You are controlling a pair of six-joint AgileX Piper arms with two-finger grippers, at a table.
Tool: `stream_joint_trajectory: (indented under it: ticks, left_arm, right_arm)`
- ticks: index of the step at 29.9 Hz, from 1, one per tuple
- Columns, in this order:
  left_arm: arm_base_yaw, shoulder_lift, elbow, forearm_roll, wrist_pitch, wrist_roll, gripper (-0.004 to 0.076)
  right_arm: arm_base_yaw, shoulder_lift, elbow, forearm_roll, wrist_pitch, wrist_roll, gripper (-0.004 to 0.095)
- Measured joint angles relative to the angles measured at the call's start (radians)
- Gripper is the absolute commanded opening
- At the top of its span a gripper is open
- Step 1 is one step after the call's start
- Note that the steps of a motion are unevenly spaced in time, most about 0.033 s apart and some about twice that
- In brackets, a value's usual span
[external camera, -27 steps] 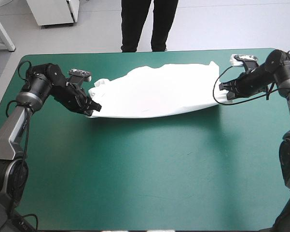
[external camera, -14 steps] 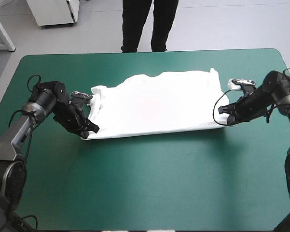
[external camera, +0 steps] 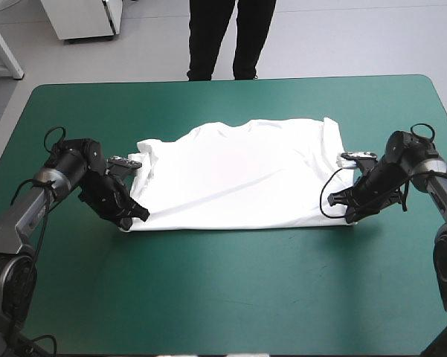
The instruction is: Fold the cloth
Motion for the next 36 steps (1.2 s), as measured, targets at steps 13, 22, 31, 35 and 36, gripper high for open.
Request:
stream_joint_trajectory:
  ticks: [13, 22, 31, 35, 36]
  left_arm:
    - [0.000, -0.023, 0.027, 0.026, -0.009, -0.034, 0.0207]
    - [0.000, -0.176, 0.028, 0.088, 0.004, -0.064, 0.0379]
    - [0.000, -0.265, -0.017, 0.188, -0.148, -0.156, 0.0380]
    - [0.000, -0.187, -0.088, 0.191, -0.210, -0.158, 0.0380]
    - [0.000, -0.164, -0.112, 0.191, -0.222, -0.158, 0.0380]
  right_arm:
    - [0.001, -0.063, 0.001, -0.024, 0.013, 0.005, 0.0235]
    - [0.001, -0.138, 0.005, -0.009, 0.034, 0.019, 0.0500]
    - [-0.001, -0.296, 0.005, -0.007, 0.014, 0.045, 0.0500]
    - [-0.001, -0.305, 0.005, 0.008, 0.003, 0.053, 0.0500]
    - [-0.001, -0.306, 0.005, 0.013, 0.001, 0.055, 0.0500]
